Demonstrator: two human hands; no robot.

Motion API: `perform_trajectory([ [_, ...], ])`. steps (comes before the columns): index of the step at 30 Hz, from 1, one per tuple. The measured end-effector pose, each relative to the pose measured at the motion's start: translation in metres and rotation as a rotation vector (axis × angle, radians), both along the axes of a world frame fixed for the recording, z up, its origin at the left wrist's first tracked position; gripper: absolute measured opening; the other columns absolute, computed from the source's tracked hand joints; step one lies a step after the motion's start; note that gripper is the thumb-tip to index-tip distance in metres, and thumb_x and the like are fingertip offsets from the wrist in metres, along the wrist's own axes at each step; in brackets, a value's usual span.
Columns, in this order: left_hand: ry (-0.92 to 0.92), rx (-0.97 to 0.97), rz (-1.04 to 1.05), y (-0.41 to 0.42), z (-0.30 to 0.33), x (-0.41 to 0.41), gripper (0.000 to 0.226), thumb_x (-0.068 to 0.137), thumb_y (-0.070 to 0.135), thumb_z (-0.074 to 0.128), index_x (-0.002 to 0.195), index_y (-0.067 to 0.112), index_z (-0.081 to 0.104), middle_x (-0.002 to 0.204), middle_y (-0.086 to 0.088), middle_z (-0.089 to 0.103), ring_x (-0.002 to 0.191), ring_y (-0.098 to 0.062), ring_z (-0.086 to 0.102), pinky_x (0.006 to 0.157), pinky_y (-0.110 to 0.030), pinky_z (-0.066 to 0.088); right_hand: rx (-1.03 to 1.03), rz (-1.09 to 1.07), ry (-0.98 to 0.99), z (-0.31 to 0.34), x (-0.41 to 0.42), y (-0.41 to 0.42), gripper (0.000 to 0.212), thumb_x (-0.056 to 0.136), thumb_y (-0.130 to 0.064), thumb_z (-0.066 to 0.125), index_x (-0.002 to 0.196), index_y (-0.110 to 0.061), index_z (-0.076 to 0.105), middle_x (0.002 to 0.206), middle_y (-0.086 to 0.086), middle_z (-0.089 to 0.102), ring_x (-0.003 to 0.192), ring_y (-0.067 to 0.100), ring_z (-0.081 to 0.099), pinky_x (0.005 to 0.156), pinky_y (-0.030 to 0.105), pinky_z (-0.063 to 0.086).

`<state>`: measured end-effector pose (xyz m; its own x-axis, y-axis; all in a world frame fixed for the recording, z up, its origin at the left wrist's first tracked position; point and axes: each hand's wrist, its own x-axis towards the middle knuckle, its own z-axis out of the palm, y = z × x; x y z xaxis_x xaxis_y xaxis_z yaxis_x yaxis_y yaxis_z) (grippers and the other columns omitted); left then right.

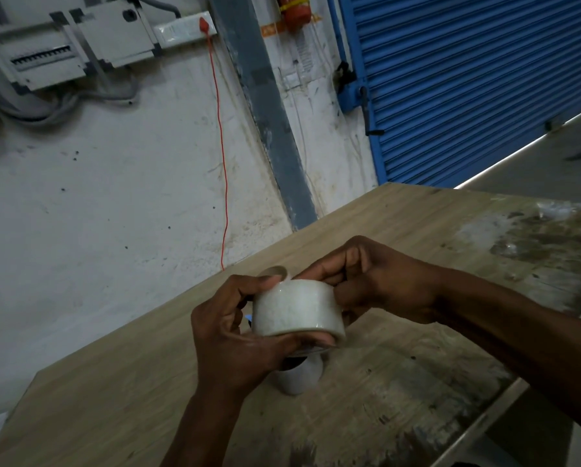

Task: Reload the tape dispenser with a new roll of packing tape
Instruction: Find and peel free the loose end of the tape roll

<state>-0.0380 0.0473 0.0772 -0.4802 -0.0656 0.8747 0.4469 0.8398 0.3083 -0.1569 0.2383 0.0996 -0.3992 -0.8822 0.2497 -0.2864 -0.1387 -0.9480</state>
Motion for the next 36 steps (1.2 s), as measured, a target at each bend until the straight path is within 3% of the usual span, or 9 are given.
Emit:
perform_trajectory([
  [4, 0.067, -0.054, 0.058, -0.001, 0.001, 0.001, 0.069, 0.054, 0.058, 0.089, 0.104, 0.018, 0.062, 0.108, 0.033, 0.061, 0.098, 0.014, 0.060, 0.078, -0.005, 0.047, -0.084, -0.201, -0.096, 0.003, 0.005, -0.001, 0.028, 0.090, -0.004, 0.065, 0.113, -0.014, 0.077, 0.112, 0.000, 0.077, 0.109, 0.021, 0.071, 0.094, 0.052, 0.059],
  [7, 0.118, -0.076, 0.124, -0.005, -0.004, 0.000, 0.072, 0.051, 0.048, 0.097, 0.104, 0.019, 0.058, 0.108, 0.035, 0.059, 0.093, 0.013, 0.059, 0.075, -0.004, 0.044, -0.215, -0.548, 0.058, 0.002, 0.016, -0.001, 0.017, 0.084, -0.018, 0.081, 0.101, -0.021, 0.080, 0.097, -0.010, 0.079, 0.093, 0.007, 0.074, 0.087, 0.035, 0.062],
  [10, 0.140, -0.058, 0.161, -0.008, -0.006, -0.002, 0.065, 0.055, 0.049, 0.091, 0.101, 0.017, 0.058, 0.092, 0.025, 0.054, 0.091, 0.013, 0.058, 0.073, -0.007, 0.045, -0.229, -0.618, 0.176, 0.001, 0.033, -0.003, 0.026, 0.068, -0.034, 0.091, 0.090, -0.024, 0.082, 0.085, -0.015, 0.079, 0.080, 0.000, 0.073, 0.077, 0.017, 0.058],
  [14, 0.139, -0.080, 0.195, -0.011, -0.009, -0.001, 0.062, 0.058, 0.048, 0.089, 0.098, 0.010, 0.062, 0.094, 0.012, 0.057, 0.087, 0.010, 0.058, 0.075, -0.003, 0.042, -0.192, -0.628, 0.149, 0.000, 0.039, -0.009, 0.035, 0.058, -0.040, 0.096, 0.085, -0.024, 0.082, 0.082, -0.012, 0.079, 0.076, 0.001, 0.075, 0.071, 0.020, 0.061],
  [20, 0.143, -0.106, 0.206, -0.012, -0.013, -0.002, 0.072, 0.050, 0.049, 0.095, 0.098, 0.008, 0.061, 0.091, 0.004, 0.058, 0.082, -0.002, 0.055, 0.074, -0.004, 0.043, -0.186, -0.566, 0.060, 0.001, 0.031, -0.008, 0.016, 0.072, -0.026, 0.090, 0.085, -0.019, 0.084, 0.082, -0.007, 0.080, 0.079, 0.009, 0.077, 0.077, 0.029, 0.064],
  [23, 0.140, -0.068, 0.190, -0.005, -0.011, -0.001, 0.076, 0.056, 0.065, 0.086, 0.096, 0.005, 0.062, 0.091, 0.007, 0.058, 0.081, 0.002, 0.054, 0.074, -0.002, 0.041, -0.177, -0.642, 0.201, -0.002, 0.034, -0.009, 0.016, 0.075, -0.026, 0.088, 0.091, -0.025, 0.083, 0.084, -0.013, 0.079, 0.079, 0.000, 0.074, 0.074, 0.017, 0.060],
  [26, 0.114, -0.030, 0.153, -0.002, -0.009, -0.001, 0.076, 0.066, 0.073, 0.079, 0.098, 0.007, 0.061, 0.095, 0.012, 0.058, 0.085, 0.003, 0.057, 0.073, -0.007, 0.046, -0.249, -0.704, 0.436, -0.005, 0.042, -0.010, 0.036, 0.081, -0.021, 0.086, 0.113, -0.032, 0.077, 0.089, -0.021, 0.077, 0.087, -0.006, 0.071, 0.080, 0.016, 0.059],
  [30, 0.066, -0.025, 0.115, -0.002, -0.007, 0.000, 0.072, 0.065, 0.071, 0.080, 0.104, 0.014, 0.059, 0.099, 0.020, 0.055, 0.096, 0.013, 0.058, 0.077, -0.004, 0.045, -0.259, -0.678, 0.696, -0.006, 0.046, -0.008, 0.074, 0.087, -0.021, 0.078, 0.147, -0.046, 0.044, 0.097, -0.025, 0.069, 0.095, 0.005, 0.067, 0.081, 0.031, 0.061],
  [36, 0.061, 0.011, 0.108, 0.003, -0.004, 0.001, 0.073, 0.068, 0.078, 0.073, 0.102, 0.015, 0.059, 0.097, 0.015, 0.059, 0.093, 0.012, 0.059, 0.078, -0.004, 0.046, -0.092, -0.742, 0.865, -0.003, 0.054, -0.012, 0.134, 0.069, -0.010, 0.087, 0.152, -0.059, -0.004, 0.089, -0.027, 0.052, 0.084, 0.003, 0.052, 0.061, 0.037, 0.059],
])
